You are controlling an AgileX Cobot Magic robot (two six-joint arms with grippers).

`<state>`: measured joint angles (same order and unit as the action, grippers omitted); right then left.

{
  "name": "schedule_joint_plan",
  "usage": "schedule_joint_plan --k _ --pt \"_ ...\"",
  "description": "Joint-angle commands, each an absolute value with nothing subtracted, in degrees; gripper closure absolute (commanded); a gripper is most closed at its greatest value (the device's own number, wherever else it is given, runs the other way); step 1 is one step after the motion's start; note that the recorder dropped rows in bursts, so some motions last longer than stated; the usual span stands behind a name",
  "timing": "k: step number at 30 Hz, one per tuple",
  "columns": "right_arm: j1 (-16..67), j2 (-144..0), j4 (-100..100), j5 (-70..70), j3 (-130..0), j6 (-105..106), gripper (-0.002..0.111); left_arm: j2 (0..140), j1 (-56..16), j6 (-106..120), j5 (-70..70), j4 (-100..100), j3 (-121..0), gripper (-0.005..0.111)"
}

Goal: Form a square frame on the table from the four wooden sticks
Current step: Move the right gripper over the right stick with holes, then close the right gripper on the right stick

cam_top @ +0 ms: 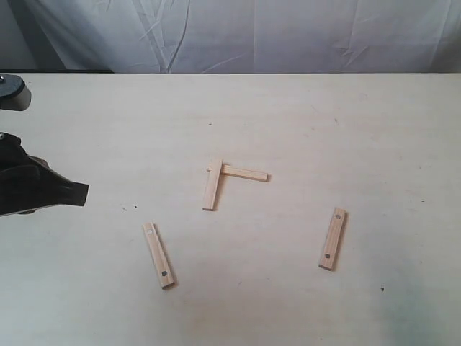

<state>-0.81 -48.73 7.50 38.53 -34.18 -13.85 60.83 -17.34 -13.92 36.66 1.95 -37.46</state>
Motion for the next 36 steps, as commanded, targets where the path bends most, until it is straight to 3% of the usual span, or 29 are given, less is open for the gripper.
schedule_joint_plan --k 1,8,15,17,22,24,36 --pt "1.6 -57.9 9.5 41.4 -38.6 -16.1 0.109 60.4 -17.2 -14.1 36.1 1.5 -37.2 0.107" --pt "16.3 -74.2 7.7 40.2 -43.7 -24.6 0.109 60.4 -17.2 -13.9 36.1 1.5 -37.2 0.107" --pt "27.6 -88.2 -1.9 36.2 -47.4 -45.9 0.109 60.4 -17.2 -13.9 36.0 1.5 -37.2 0.107" --pt "28.8 -91.0 -3.4 35.7 -48.7 -50.8 0.104 60.4 -17.2 -13.9 36.0 1.4 -37.2 0.107" --pt "30.7 -95.8 -4.8 32.8 -49.7 -60.0 0.072 60.4 -17.2 -13.9 36.0 1.4 -37.2 0.107" --pt "30.8 -97.3 -5.8 32.6 -49.7 -61.6 0.065 60.4 -17.2 -13.9 36.0 1.4 -37.2 0.107" --pt "30.8 -104.1 -6.0 32.7 -49.7 -63.0 0.065 60.4 -17.2 -13.9 36.0 1.3 -37.2 0.107"
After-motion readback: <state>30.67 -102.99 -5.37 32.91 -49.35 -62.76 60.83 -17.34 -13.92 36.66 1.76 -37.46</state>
